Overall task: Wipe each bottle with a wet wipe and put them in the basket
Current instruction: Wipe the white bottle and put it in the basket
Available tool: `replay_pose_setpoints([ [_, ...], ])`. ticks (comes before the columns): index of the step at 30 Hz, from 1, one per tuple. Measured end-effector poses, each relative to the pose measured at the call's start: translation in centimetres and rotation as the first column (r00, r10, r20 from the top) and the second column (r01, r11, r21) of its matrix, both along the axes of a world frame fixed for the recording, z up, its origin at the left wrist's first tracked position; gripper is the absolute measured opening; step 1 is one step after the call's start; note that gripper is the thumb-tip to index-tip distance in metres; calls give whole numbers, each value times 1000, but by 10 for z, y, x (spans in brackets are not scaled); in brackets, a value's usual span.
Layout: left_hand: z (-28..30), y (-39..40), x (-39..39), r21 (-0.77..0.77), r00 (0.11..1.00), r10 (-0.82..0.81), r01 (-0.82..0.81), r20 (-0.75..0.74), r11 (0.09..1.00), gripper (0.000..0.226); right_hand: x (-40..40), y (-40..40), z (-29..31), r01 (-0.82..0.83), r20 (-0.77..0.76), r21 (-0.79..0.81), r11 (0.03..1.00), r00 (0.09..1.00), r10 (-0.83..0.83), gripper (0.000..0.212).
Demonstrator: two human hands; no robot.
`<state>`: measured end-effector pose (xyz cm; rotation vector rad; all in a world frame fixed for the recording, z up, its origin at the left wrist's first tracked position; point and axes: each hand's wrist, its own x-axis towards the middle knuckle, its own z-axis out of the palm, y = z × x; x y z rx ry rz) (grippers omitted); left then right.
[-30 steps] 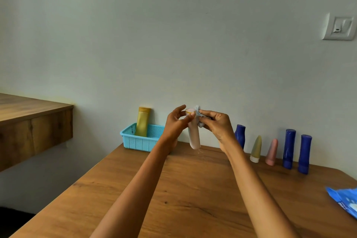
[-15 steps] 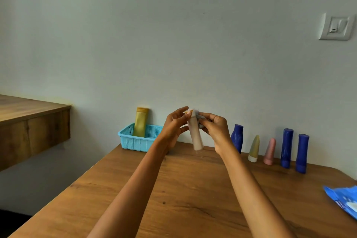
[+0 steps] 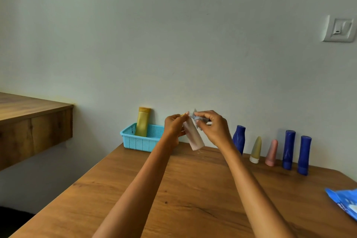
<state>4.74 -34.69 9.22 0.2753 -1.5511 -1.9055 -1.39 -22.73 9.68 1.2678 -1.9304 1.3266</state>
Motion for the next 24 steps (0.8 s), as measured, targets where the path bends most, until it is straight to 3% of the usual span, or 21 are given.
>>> replay_pose_setpoints([
  [7,7,-22,10,261,988,151,-142,-14,955,23,8,-10,-16,-56,-164,140,989,983,79,22],
  [11,6,-31,16,347,972,233,-212,-18,914,18,5,-7,-18,-52,-94,208,977,993,73,14],
  [13,7,-33,18,367,972,234,-205,-37,907,21,2,-6,-16,-19,-29,147,989,999,24,11],
  [17,6,-24,15,292,991,135,-135,23,947,31,7,-10,-13,19,6,-53,998,1000,-18,17],
  [20,4,-12,9,202,997,27,-42,77,978,41,14,-18,-12,-9,-47,-31,999,999,7,23],
  [24,0,-13,5,152,995,-2,-13,98,988,43,13,-20,-14,-6,-17,8,1000,1000,6,28],
])
